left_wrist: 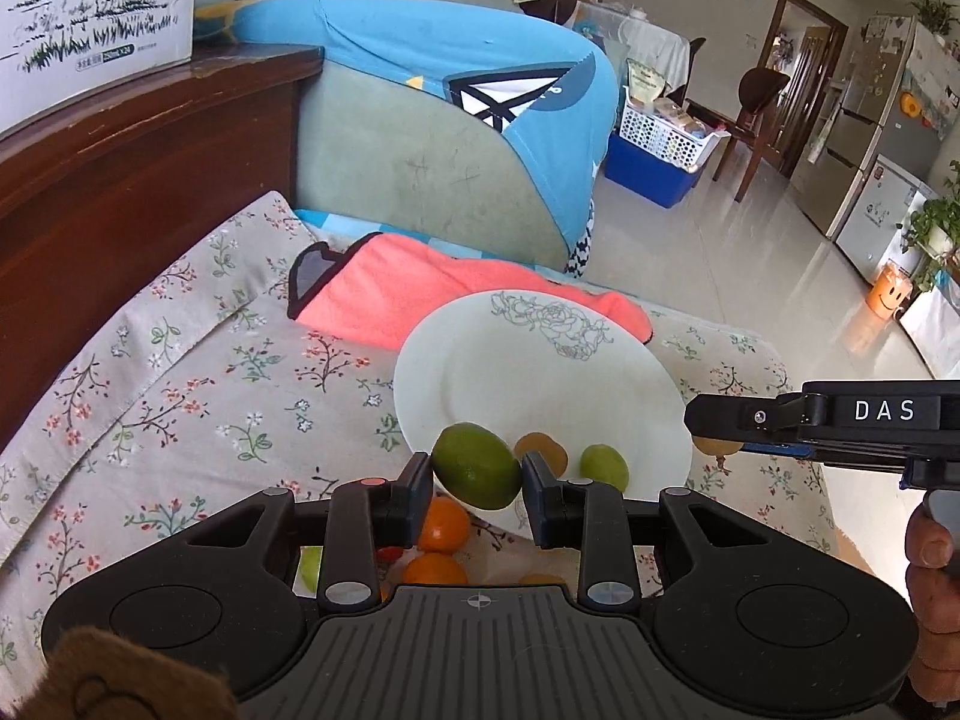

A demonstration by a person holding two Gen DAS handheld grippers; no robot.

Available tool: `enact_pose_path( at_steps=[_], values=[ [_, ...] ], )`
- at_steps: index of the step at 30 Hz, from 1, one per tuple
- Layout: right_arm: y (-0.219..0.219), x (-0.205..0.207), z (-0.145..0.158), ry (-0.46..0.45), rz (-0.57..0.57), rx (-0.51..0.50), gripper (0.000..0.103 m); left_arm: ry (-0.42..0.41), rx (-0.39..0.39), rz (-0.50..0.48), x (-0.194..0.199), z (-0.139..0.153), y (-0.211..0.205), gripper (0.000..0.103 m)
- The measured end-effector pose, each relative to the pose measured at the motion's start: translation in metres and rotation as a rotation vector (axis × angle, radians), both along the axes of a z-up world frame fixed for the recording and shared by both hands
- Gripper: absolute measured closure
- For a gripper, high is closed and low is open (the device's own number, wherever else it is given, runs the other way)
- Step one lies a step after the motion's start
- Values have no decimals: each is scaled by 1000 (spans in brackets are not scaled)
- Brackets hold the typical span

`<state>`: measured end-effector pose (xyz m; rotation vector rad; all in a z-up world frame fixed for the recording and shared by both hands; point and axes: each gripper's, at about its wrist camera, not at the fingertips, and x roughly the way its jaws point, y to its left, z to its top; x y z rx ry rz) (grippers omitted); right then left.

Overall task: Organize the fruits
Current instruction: 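Carry the kiwi and lime onto the white plate and open both tools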

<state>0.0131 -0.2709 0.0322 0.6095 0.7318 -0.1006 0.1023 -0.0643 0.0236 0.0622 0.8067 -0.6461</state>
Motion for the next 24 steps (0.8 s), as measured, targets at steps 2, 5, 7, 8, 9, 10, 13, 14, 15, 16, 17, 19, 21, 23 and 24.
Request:
enact_pose_path(
  at_steps=[2,5,7,8,9,10,13,14,15,16,17,19,21,23,24],
  values=[
    [-4,6,-4,11,-14,20,74,5,5,-11,6,-3,-6,73],
    [-9,14,-10,27,-30,48,74,13,17,-20,14,-9,-14,73],
    [-9,18,-13,40,-33,42,74,22,20,-24,19,-12,-18,73],
    [-9,21,-15,44,-32,42,74,25,21,-24,22,-13,-20,73],
    [-9,24,-17,49,-31,45,74,27,23,-25,24,-14,-22,73],
    [-9,26,-18,53,-30,47,74,27,24,-26,27,-15,-24,73],
    [-8,33,-22,60,-28,51,74,31,28,-28,34,-19,-29,73],
    [-8,36,-24,67,-29,53,74,35,30,-29,35,-20,-30,73],
    [-8,38,-26,74,-33,53,74,38,33,-29,37,-22,-32,73],
    [-8,40,-27,80,-38,52,74,40,37,-29,39,-24,-34,73],
    [-9,41,-29,86,-44,51,74,40,40,-30,41,-25,-35,73],
    [-10,44,-31,95,-55,49,74,42,43,-30,43,-27,-38,73],
    [-11,46,-33,97,-62,44,74,45,45,-30,46,-28,-41,73],
    [-11,48,-34,101,-65,39,74,48,46,-27,49,-30,-42,73],
    [-11,49,-35,103,-67,39,74,45,45,-23,49,-30,-43,73]
  ],
)
